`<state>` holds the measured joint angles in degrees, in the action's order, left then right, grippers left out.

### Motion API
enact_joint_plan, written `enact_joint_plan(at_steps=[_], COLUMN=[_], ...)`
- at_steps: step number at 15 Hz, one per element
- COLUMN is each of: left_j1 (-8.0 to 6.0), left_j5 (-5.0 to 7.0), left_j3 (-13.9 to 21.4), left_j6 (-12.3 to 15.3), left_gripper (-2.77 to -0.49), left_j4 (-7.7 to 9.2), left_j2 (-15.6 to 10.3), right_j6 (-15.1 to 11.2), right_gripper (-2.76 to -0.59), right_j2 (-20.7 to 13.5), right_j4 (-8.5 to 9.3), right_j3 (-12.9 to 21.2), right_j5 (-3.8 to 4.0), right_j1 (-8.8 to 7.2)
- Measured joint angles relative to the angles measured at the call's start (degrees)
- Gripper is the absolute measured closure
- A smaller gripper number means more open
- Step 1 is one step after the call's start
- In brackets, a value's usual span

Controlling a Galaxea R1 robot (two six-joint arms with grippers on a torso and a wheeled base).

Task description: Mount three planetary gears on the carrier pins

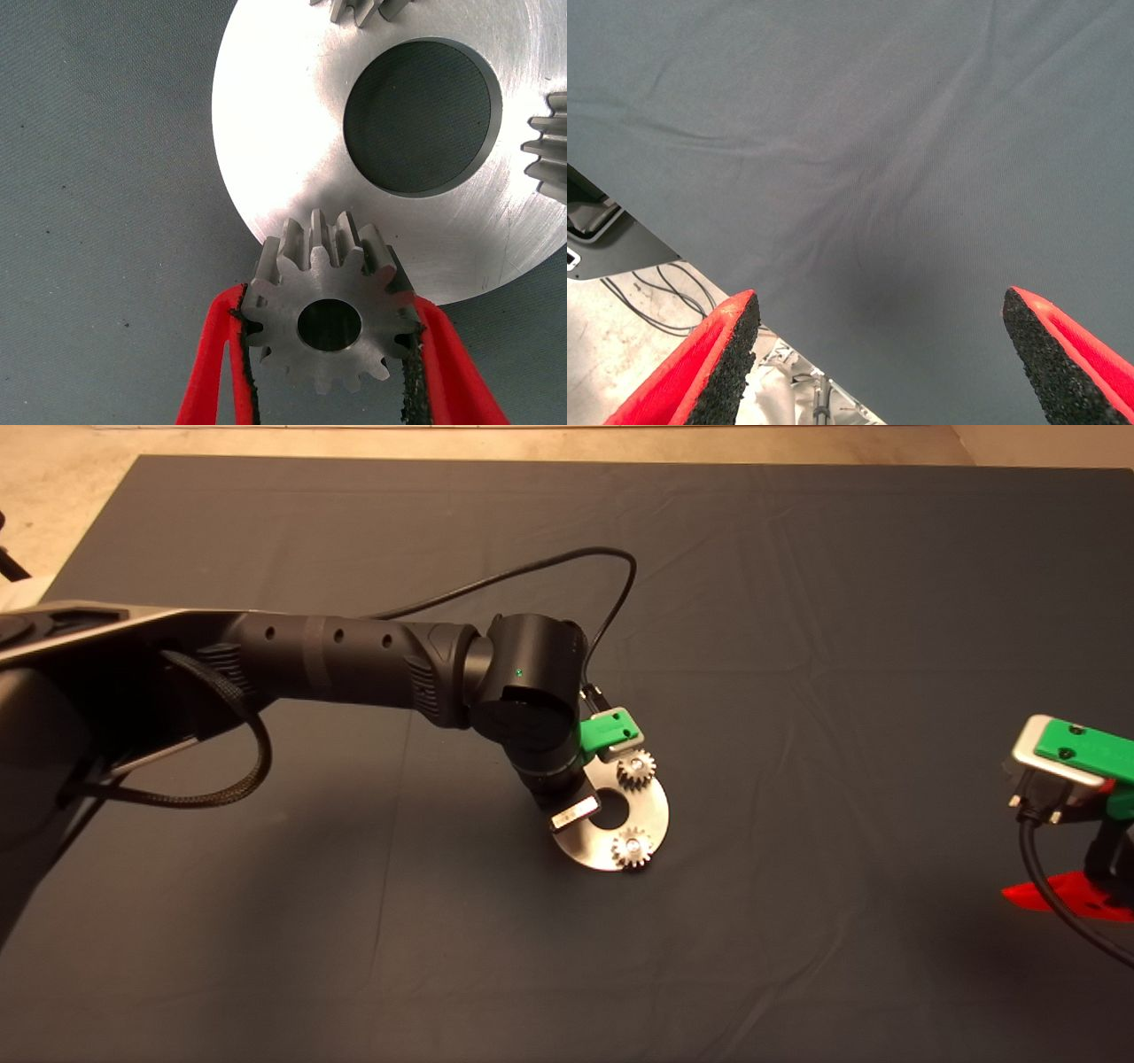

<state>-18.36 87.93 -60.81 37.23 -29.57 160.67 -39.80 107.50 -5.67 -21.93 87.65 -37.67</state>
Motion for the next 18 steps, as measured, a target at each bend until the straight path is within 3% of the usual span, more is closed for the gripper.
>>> enact_joint_plan(at_steps=[10, 18], left_j1=[0.12, 0.09], left_j5=[-0.15, -0.26], left_j3=[-0.27, -0.27], left_j6=[-0.05, -0.05], left_gripper=[-0.65, -1.01], left_j4=[0.04, 0.56], left_j2=[0.00, 0.00], right_j6=[0.63, 0.83], right_gripper=[-2.03, -2.03], right_j2=[0.05, 0.11], right_j4=[0.00, 0.00], right_j3=[-0.22, -0.37], right_j5=[0.00, -0.02], right_j1=[0.00, 0.00])
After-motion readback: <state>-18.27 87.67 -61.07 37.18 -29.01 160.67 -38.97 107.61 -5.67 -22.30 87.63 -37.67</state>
